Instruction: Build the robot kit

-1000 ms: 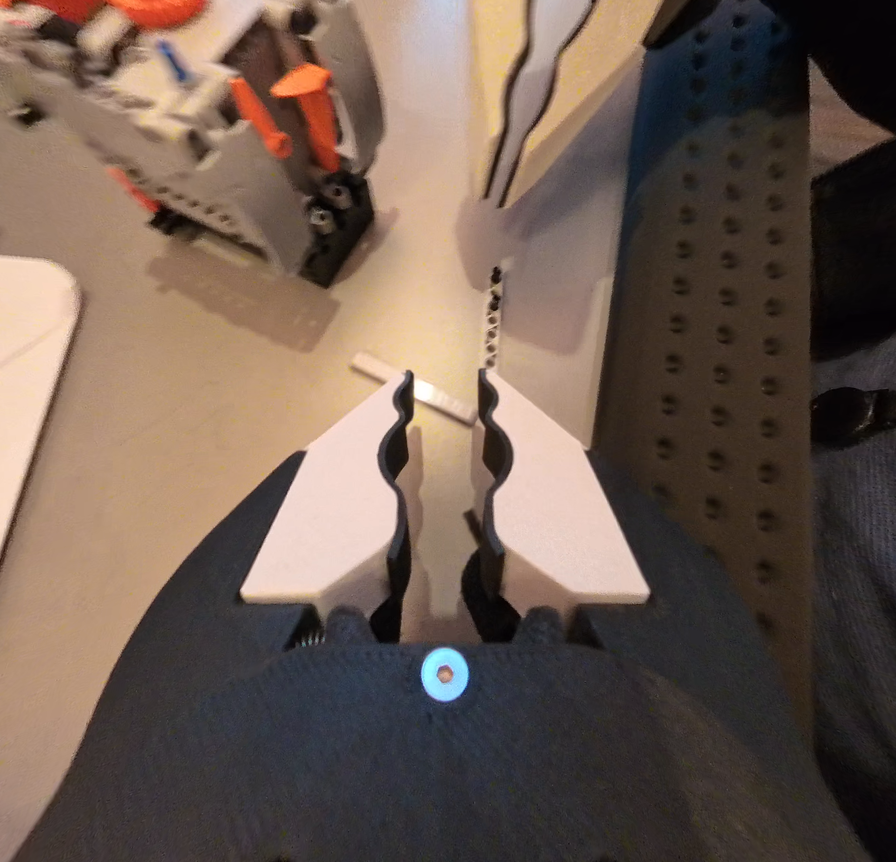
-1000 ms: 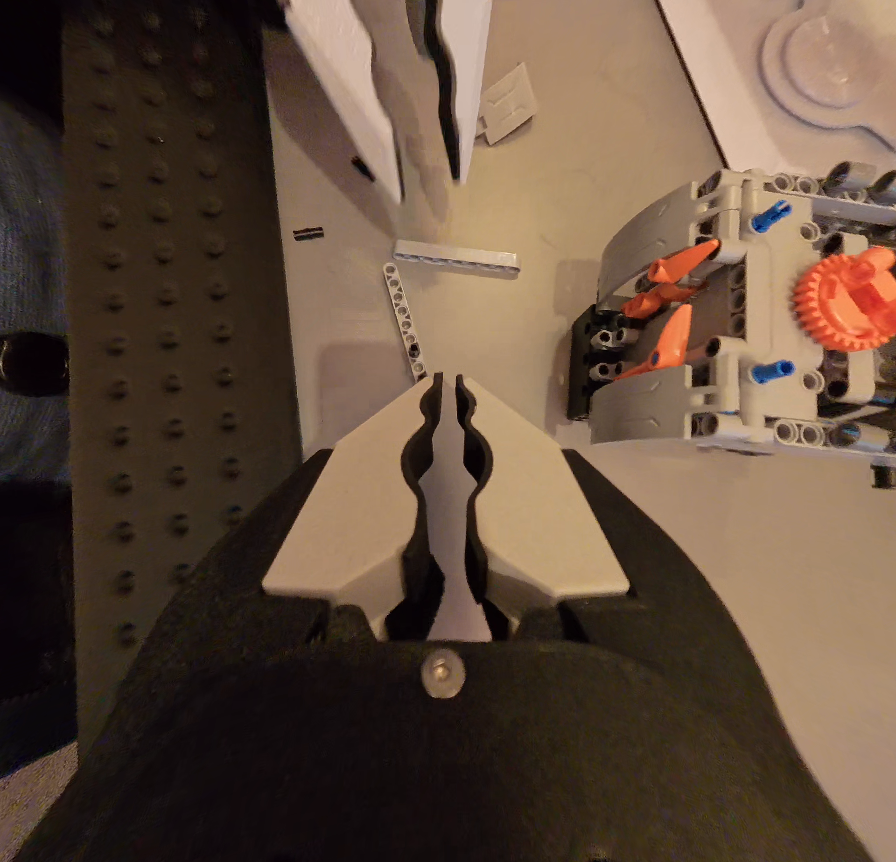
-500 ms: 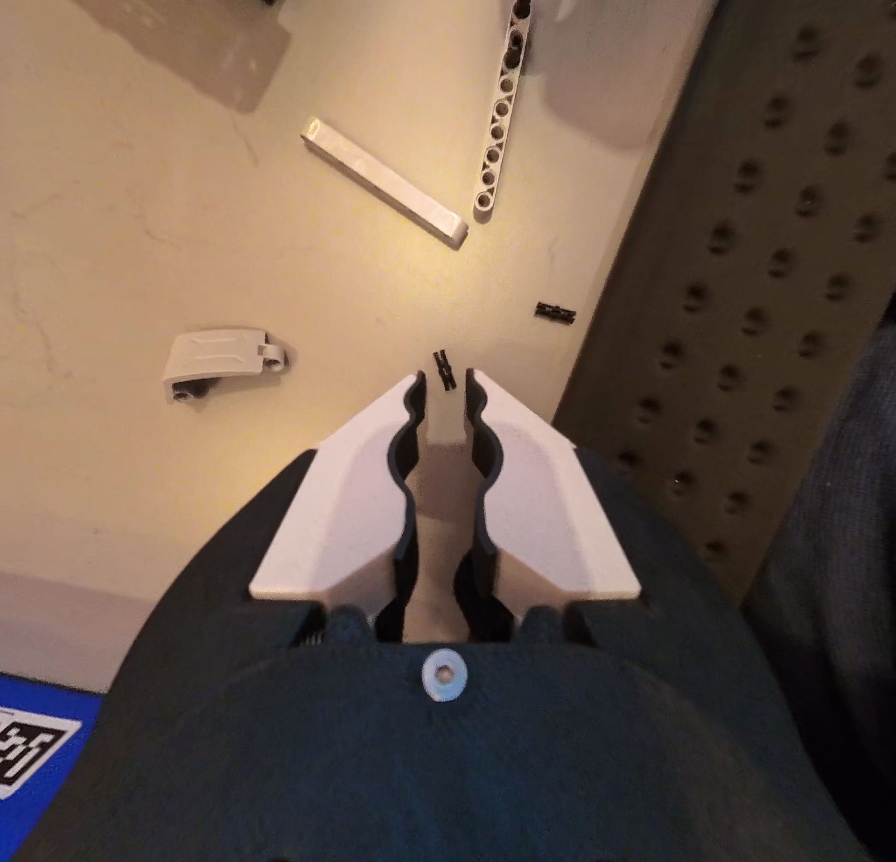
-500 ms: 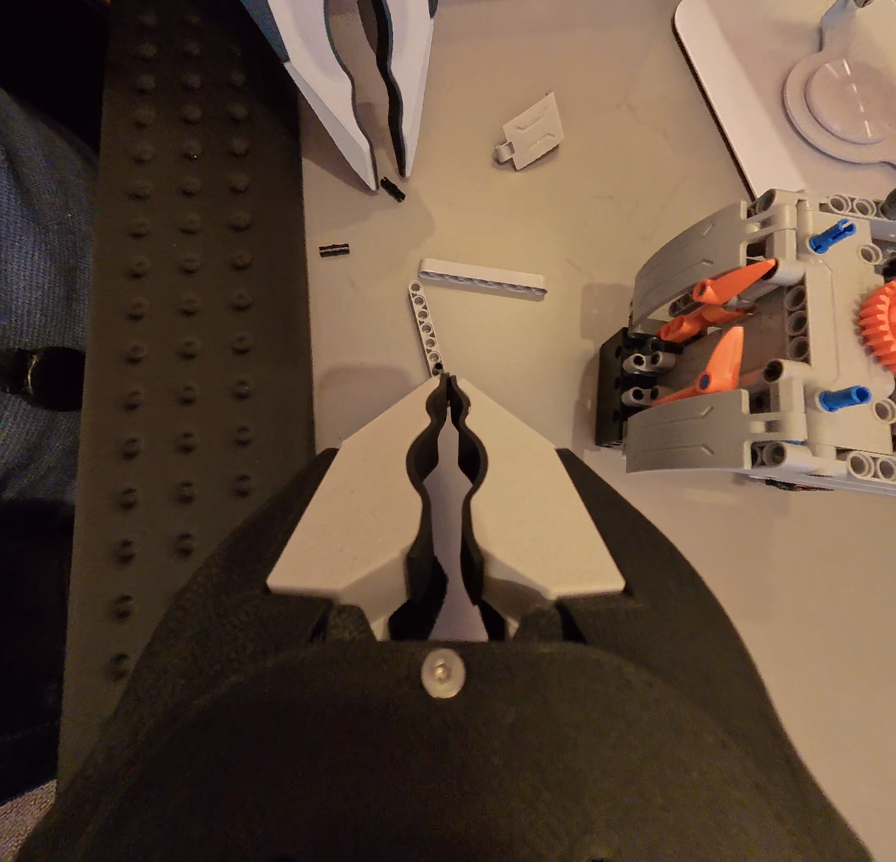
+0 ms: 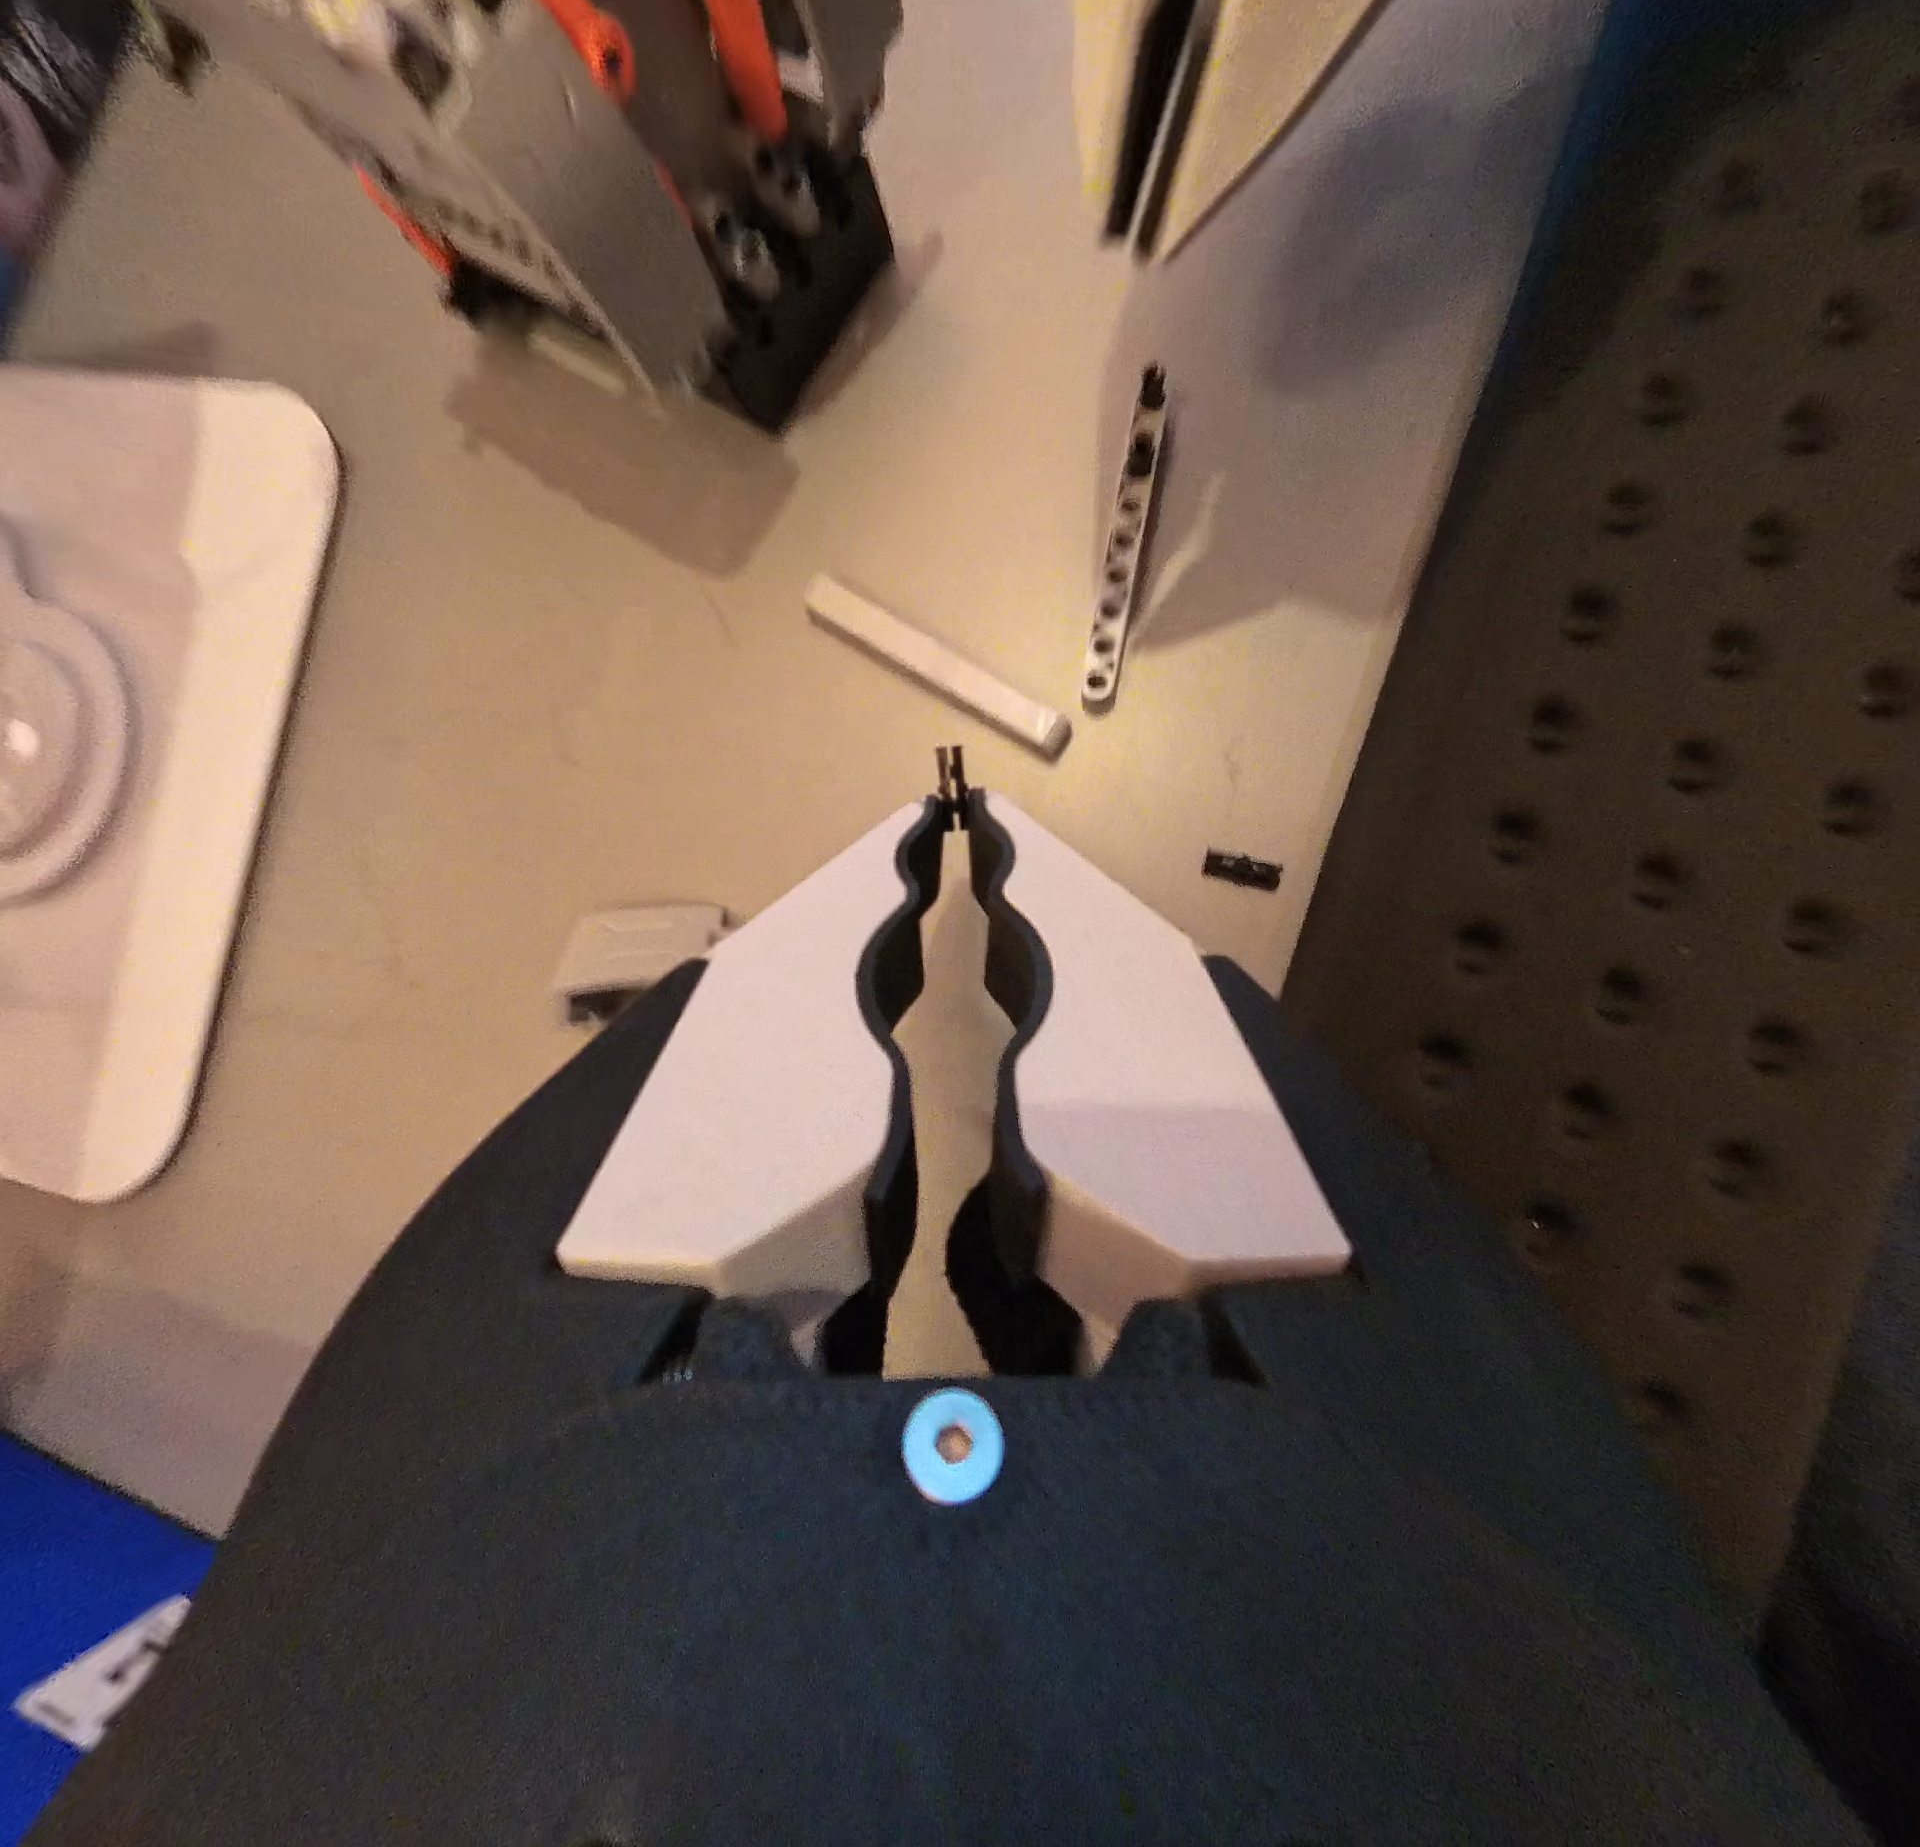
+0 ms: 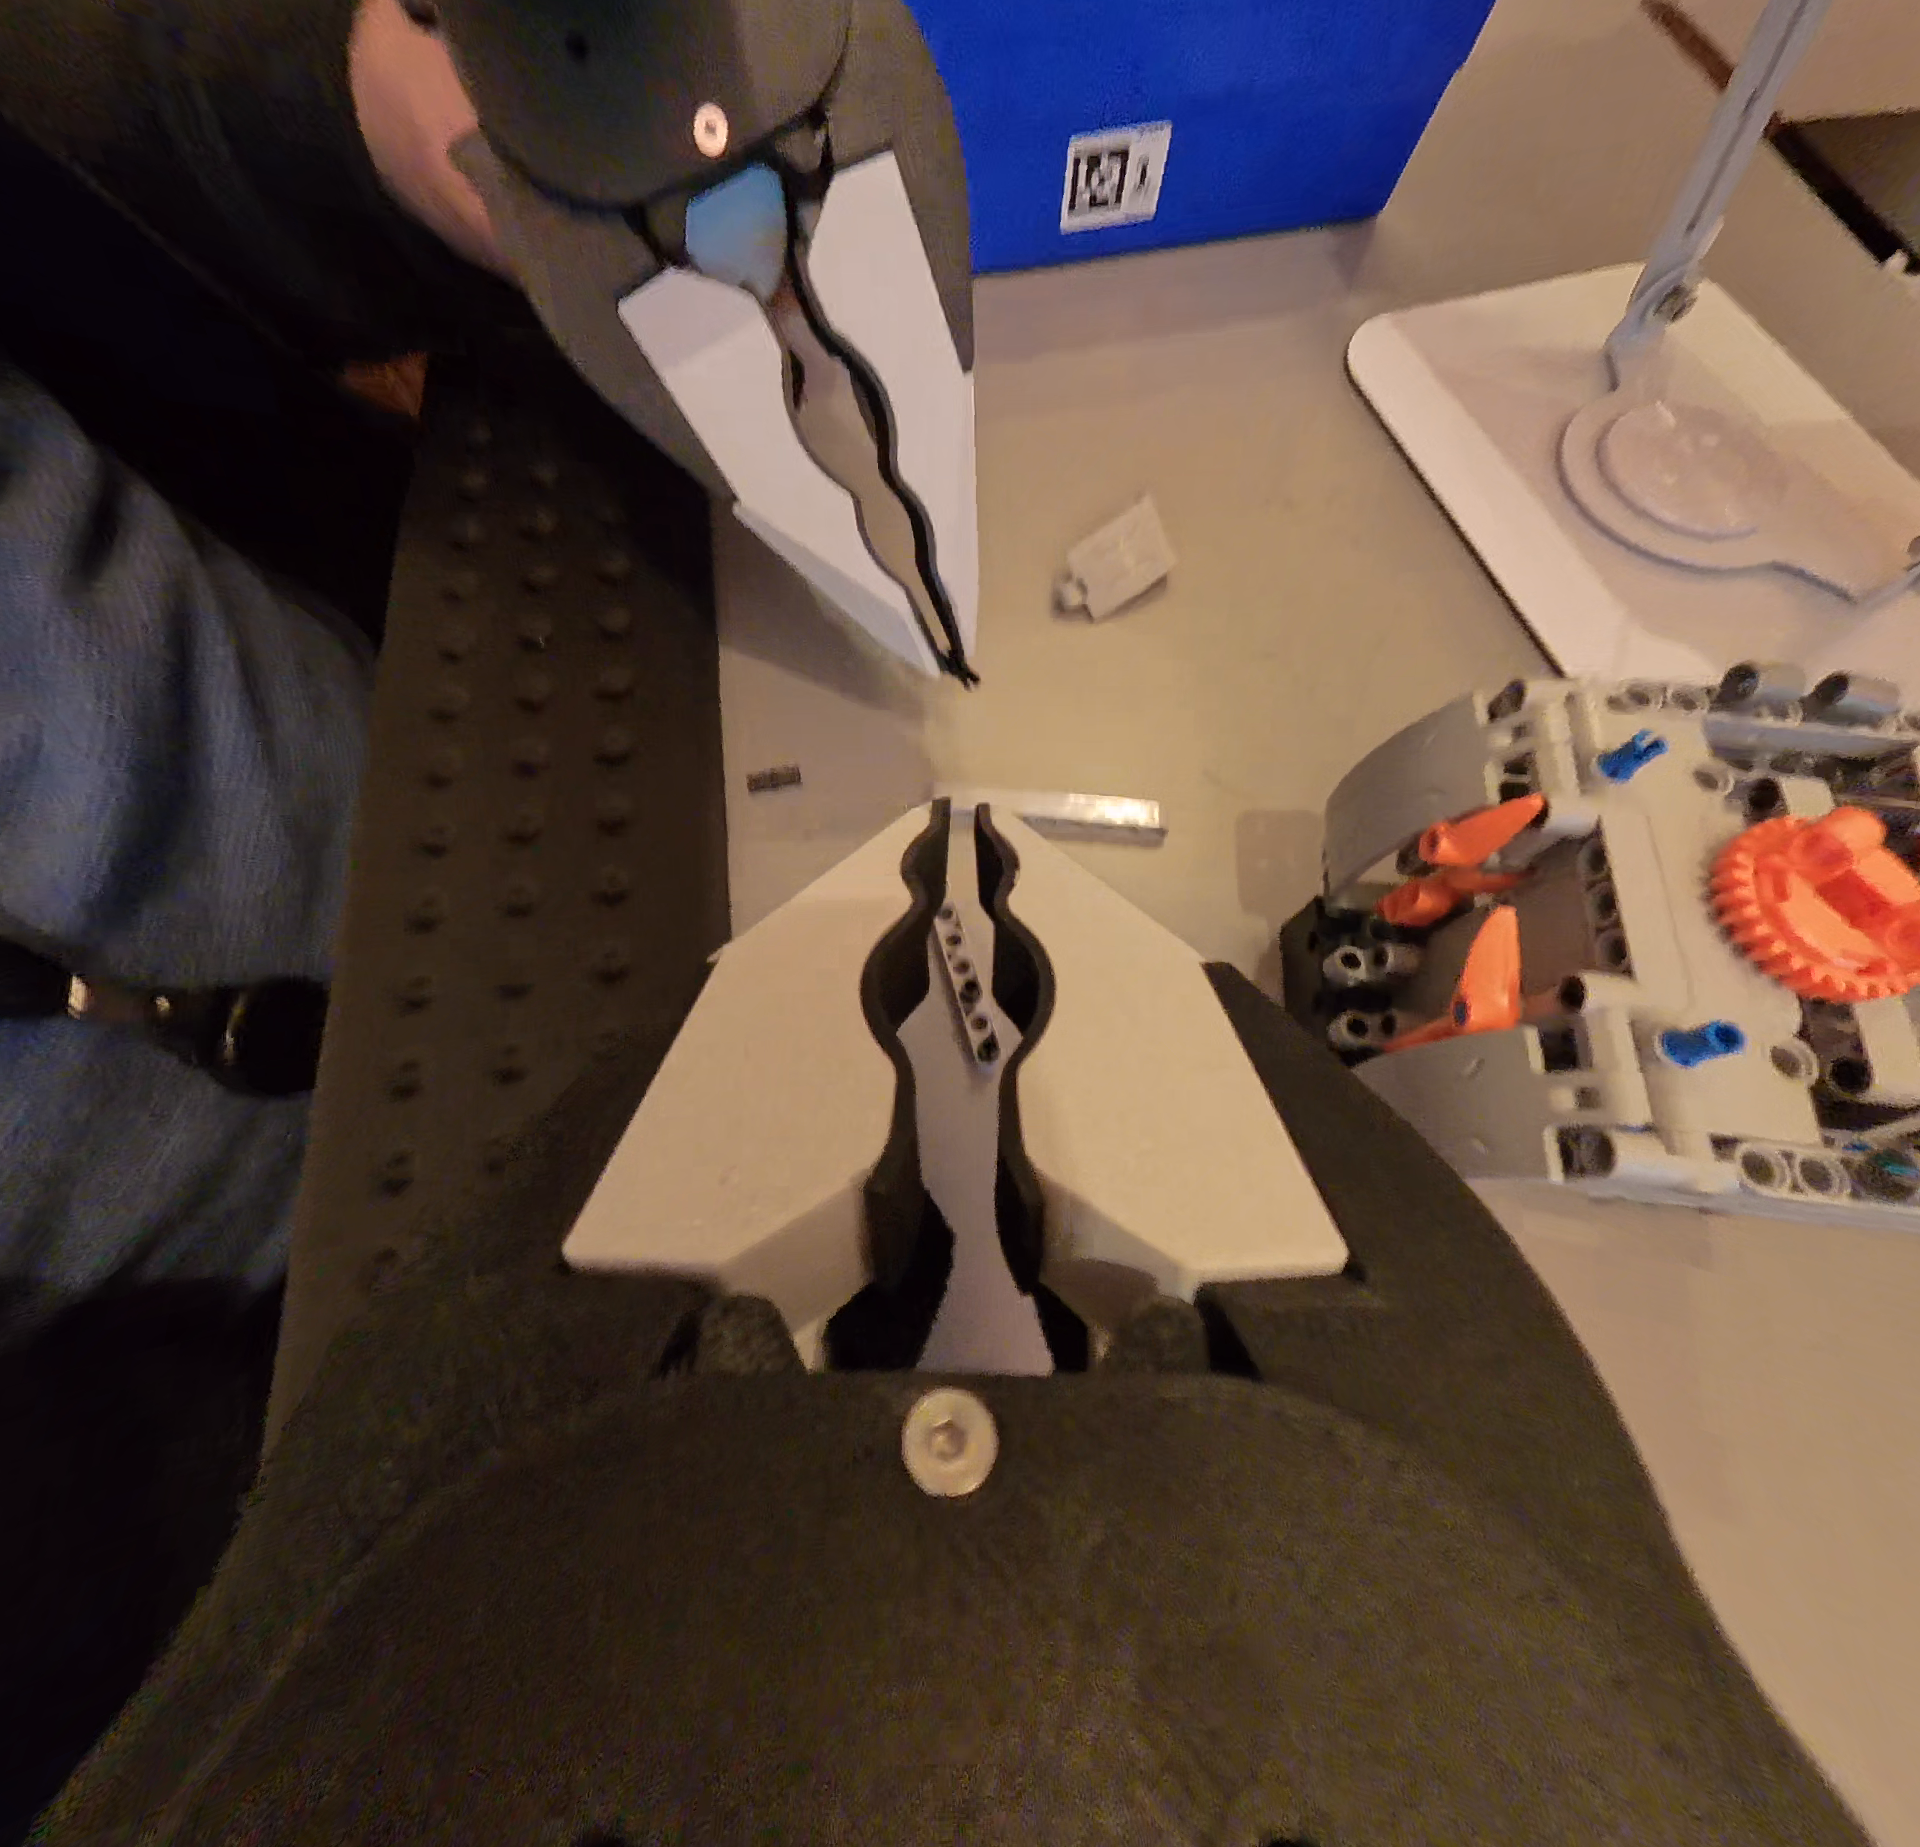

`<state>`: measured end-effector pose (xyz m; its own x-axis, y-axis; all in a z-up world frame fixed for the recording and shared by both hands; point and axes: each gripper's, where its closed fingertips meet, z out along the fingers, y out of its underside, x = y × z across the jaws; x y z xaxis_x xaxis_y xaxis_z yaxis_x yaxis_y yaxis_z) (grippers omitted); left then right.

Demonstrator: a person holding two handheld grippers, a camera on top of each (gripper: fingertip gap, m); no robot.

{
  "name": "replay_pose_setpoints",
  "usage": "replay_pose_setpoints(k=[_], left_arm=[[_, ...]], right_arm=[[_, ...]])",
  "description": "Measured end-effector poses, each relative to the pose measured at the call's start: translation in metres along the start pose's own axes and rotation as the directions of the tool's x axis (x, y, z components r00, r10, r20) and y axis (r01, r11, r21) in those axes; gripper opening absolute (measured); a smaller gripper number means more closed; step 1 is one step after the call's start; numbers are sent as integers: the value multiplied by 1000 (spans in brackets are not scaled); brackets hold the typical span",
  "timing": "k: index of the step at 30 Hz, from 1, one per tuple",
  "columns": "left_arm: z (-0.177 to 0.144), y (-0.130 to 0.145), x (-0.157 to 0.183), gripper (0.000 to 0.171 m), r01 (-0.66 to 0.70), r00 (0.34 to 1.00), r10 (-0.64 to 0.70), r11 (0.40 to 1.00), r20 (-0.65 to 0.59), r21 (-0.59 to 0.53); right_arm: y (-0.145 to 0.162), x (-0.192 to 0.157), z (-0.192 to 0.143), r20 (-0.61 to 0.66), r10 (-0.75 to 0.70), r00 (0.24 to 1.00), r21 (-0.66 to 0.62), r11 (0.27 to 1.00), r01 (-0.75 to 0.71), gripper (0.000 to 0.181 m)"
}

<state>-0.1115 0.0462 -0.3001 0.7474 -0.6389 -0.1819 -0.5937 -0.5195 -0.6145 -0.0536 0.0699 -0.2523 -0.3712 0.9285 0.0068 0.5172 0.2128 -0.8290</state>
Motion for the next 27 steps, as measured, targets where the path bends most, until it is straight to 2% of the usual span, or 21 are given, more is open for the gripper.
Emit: replay_pose_setpoints(k=[5, 11, 18, 25, 27], left_arm=[[-15, -41, -7, 2, -128, 987, 111, 980, 113, 153], [-29, -71, -9, 2, -307, 932, 250, 929, 263, 205], [-33, -86, -6, 2, -418, 874, 334, 887, 354, 195], [-33, -90, -4, 2, -457, 852, 364, 868, 375, 194], [-33, -92, -4, 2, -459, 853, 364, 864, 373, 208]], right_arm=[[-30, 6, -2, 25, 99, 995, 147, 984, -101, 8], [-44, 11, -7, 90, 200, 976, 252, 943, -216, 9], [-42, 10, -4, 143, 248, 958, 252, 927, -277, 12], [-42, 8, -5, 199, 272, 942, 259, 912, -318, 3], [-42, 8, -6, 209, 282, 936, 269, 904, -332, 5]])
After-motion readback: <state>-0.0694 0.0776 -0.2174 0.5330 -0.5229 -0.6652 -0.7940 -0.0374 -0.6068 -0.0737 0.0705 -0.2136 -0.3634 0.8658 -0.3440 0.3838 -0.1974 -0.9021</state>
